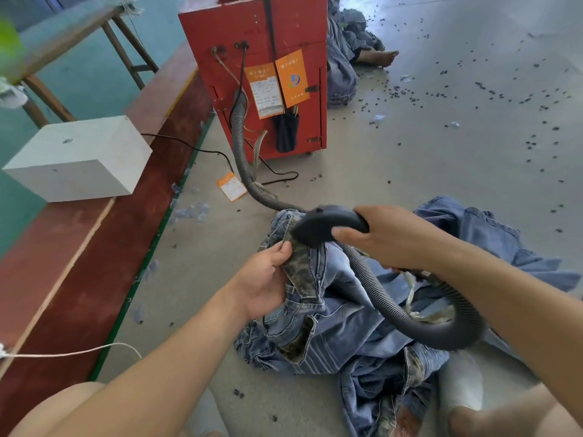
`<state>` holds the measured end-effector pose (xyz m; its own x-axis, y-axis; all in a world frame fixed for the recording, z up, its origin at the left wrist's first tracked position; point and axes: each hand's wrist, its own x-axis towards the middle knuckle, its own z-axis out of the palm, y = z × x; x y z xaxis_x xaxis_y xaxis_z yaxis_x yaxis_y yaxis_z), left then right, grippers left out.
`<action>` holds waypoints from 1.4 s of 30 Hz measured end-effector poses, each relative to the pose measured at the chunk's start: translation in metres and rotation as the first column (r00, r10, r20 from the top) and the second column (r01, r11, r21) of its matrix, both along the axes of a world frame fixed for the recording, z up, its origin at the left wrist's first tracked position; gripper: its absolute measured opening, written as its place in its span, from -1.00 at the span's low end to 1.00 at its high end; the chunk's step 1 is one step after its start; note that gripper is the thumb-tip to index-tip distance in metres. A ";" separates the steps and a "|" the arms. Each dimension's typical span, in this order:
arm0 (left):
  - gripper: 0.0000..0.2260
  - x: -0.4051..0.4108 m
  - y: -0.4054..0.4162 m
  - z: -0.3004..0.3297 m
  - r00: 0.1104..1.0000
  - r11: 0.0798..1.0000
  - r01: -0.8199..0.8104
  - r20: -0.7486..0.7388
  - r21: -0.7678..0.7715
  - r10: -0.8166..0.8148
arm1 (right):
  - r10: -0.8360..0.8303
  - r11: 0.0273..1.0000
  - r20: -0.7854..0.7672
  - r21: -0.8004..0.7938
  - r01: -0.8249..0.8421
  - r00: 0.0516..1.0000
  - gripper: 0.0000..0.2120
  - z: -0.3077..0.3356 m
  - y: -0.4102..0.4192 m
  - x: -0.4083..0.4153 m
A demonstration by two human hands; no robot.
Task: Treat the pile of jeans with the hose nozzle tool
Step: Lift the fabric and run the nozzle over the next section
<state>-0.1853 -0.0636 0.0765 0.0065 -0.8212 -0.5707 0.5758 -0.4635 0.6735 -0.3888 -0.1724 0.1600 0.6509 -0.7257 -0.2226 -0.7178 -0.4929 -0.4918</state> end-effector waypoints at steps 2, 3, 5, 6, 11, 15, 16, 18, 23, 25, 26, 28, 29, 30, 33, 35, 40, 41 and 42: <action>-0.65 0.001 0.002 0.000 1.000 1.000 0.003 -0.029 -0.014 -0.003 | -0.088 0.994 0.041 -0.059 0.091 0.995 -0.71 -0.001 -0.006 0.003; -0.66 0.002 0.003 0.001 0.999 1.000 -0.005 -0.042 -0.025 0.004 | -0.115 0.993 0.078 -0.024 0.117 0.990 -0.71 0.001 -0.011 0.000; -0.68 0.007 0.004 0.002 0.996 0.998 -0.041 -0.082 -0.043 0.037 | -0.086 0.990 0.117 0.125 0.071 0.989 -0.71 0.008 -0.018 -0.013; -0.68 0.010 0.004 0.001 0.993 0.997 -0.056 -0.104 -0.050 0.051 | -0.039 0.981 0.110 0.195 0.017 0.993 -0.72 0.010 -0.019 -0.019; -0.66 0.013 0.006 0.001 0.990 0.993 -0.033 -0.143 -0.117 0.016 | 0.073 0.982 0.014 0.175 -0.074 0.997 -0.70 0.004 -0.004 -0.010; -0.67 0.011 0.008 -0.001 0.994 0.991 0.055 -0.090 -0.123 -0.066 | -0.093 0.994 0.124 0.074 0.084 0.988 -0.71 0.002 -0.009 0.000; -0.68 0.010 0.008 -0.001 0.994 0.992 0.057 -0.082 -0.108 -0.066 | -0.125 0.985 0.146 0.140 0.104 0.981 -0.70 0.004 -0.013 -0.004; -0.71 0.009 0.006 -0.001 0.997 0.997 0.046 -0.051 -0.054 -0.049 | -0.112 0.966 0.140 0.246 0.075 0.984 -0.68 0.008 -0.018 -0.016; -0.64 0.009 0.006 -0.001 0.997 0.996 0.082 0.009 -0.022 -0.082 | -0.029 0.931 0.063 0.365 0.004 0.998 -0.62 0.009 -0.018 -0.022; -0.62 0.006 0.006 -0.003 0.994 0.993 0.104 0.026 -0.048 -0.103 | -0.047 0.922 0.080 0.386 0.012 0.996 -0.62 0.005 -0.016 -0.014; -0.62 0.005 0.006 -0.004 0.994 0.993 0.105 0.036 -0.051 -0.103 | -0.078 0.926 0.098 0.375 0.036 0.992 -0.63 0.003 -0.015 -0.010; -0.61 0.006 0.006 -0.003 0.995 0.994 0.093 0.042 -0.065 -0.090 | -0.159 0.940 0.133 0.323 0.109 0.978 -0.63 0.001 -0.018 -0.005; -0.62 0.007 0.005 -0.003 0.996 0.994 0.081 0.032 -0.075 -0.078 | -0.194 0.937 0.146 0.322 0.139 0.970 -0.62 0.001 -0.020 -0.006; -0.63 0.008 0.004 -0.002 0.998 0.994 0.066 0.017 -0.083 -0.065 | -0.208 0.927 0.149 0.345 0.147 0.967 -0.62 0.002 -0.022 -0.009; -0.62 0.010 0.003 -0.001 0.999 0.994 0.036 -0.010 -0.102 -0.037 | -0.122 0.902 0.100 0.427 0.068 0.987 -0.63 0.010 -0.025 -0.022; -0.57 0.010 0.003 -0.003 0.999 0.994 0.032 -0.021 -0.109 -0.035 | -0.064 0.906 0.054 0.422 0.035 0.997 -0.61 0.010 -0.019 -0.020; -0.56 0.005 0.007 -0.007 0.997 0.989 0.083 0.015 -0.119 -0.082 | -0.285 0.915 0.171 0.343 0.214 0.943 -0.63 0.001 -0.017 -0.002; -0.57 0.006 0.006 -0.007 0.997 0.990 0.073 0.008 -0.121 -0.072 | -0.305 0.903 0.173 0.366 0.226 0.937 -0.61 0.003 -0.021 -0.005; -0.57 0.007 0.006 -0.007 0.998 0.992 0.056 0.002 -0.117 -0.056 | -0.290 0.894 0.161 0.396 0.207 0.943 -0.59 0.005 -0.025 -0.011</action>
<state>-0.1785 -0.0575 0.0693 -0.0419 -0.8814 -0.4704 0.5518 -0.4129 0.7246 -0.3995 -0.1975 0.1650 0.5211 -0.7621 -0.3843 -0.6521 -0.0651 -0.7553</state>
